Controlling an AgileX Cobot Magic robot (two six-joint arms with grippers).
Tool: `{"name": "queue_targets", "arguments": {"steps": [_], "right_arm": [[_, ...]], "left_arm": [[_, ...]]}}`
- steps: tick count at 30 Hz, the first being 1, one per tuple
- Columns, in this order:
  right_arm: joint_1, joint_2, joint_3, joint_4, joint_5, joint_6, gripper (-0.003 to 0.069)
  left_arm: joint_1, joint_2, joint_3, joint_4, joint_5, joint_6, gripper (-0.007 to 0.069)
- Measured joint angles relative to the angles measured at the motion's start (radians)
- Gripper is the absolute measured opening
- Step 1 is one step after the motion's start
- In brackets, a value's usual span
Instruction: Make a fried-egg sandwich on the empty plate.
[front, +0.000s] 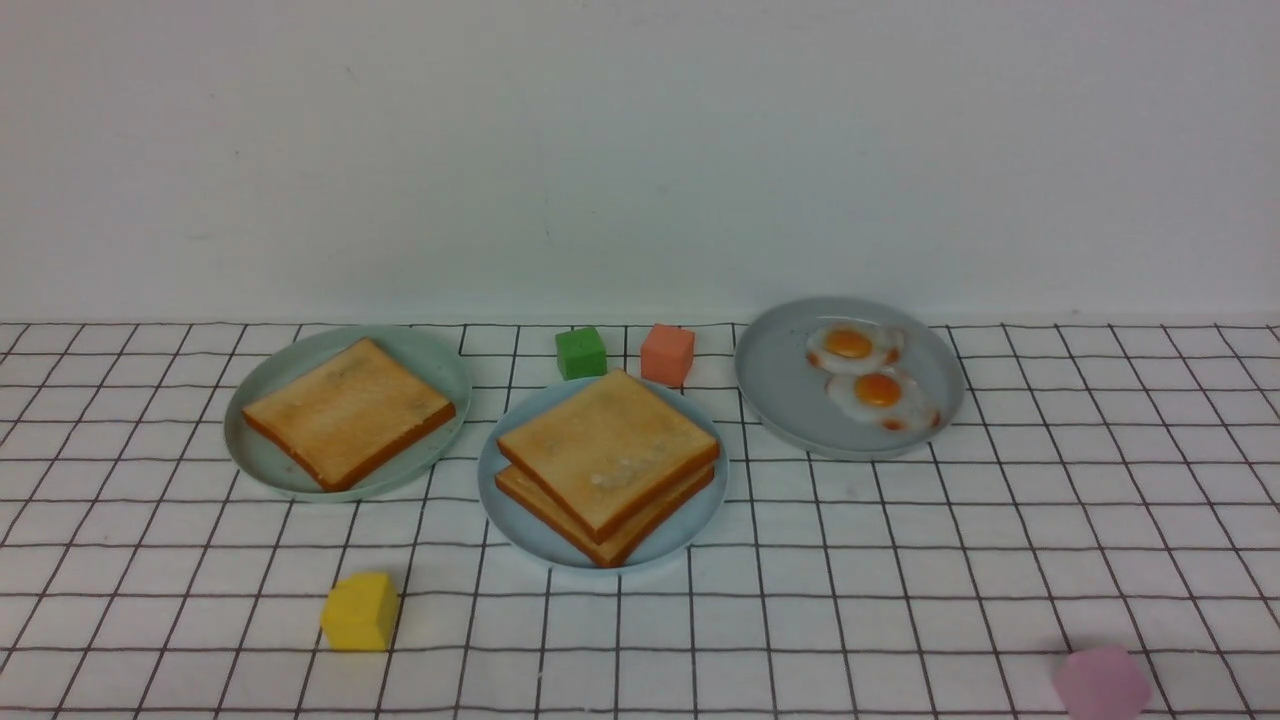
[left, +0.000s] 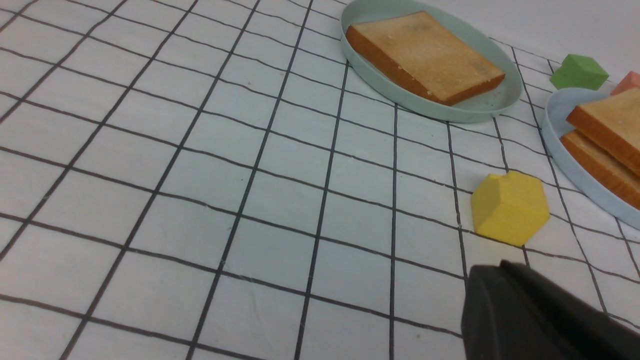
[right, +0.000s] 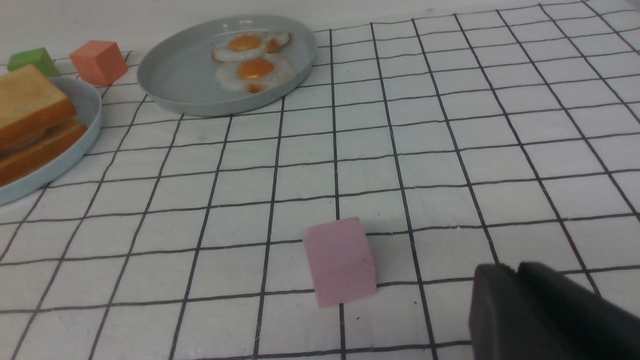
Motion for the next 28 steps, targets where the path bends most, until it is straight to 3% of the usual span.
{"name": "queue_targets", "arguments": {"steps": [28], "right_arm": [[0.0, 0.0, 0.0, 0.0, 0.0, 0.0, 0.0101]], "left_arm": [[0.001, 0.0, 0.0, 0.0, 0.0, 0.0, 0.0015]]}}
